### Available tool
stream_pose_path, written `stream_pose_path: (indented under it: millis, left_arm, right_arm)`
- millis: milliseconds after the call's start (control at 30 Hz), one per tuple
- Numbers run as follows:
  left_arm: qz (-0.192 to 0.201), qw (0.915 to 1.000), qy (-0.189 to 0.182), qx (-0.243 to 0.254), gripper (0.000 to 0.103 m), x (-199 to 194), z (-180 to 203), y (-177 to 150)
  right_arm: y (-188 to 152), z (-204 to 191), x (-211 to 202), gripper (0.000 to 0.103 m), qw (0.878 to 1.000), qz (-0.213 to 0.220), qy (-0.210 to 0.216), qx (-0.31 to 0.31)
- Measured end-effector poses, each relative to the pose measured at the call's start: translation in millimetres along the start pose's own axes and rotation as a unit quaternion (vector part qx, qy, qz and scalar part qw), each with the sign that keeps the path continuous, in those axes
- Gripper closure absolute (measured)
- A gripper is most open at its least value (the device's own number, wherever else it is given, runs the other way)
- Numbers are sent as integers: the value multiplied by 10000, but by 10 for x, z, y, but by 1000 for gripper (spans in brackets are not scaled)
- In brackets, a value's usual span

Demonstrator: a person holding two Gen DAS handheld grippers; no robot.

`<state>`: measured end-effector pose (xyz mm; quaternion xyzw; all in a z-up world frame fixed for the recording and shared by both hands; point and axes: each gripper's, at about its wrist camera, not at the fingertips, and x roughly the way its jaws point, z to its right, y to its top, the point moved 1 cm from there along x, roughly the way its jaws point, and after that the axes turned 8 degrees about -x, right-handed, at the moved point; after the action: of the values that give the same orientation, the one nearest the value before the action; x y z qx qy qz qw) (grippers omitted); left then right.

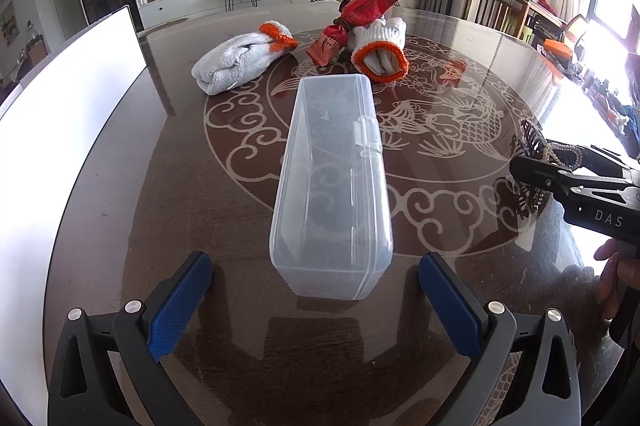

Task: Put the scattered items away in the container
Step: 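Close the left tool on the clear plastic case and lift it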

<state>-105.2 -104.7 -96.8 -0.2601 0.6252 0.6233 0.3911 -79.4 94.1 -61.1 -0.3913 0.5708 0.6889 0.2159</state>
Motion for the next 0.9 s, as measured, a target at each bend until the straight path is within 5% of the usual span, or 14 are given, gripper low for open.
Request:
stream_pose_path:
  millis: [533,900]
  left_arm:
    - [-496,9987,27,64,0,75,23,142]
    - [-442,9990,29,67,0,106,32,212]
  right_arm:
    - [-2,2,4,32,10000,-14,-17,-33]
    - [-2,-12,5,32,9999,-50,-96,-102]
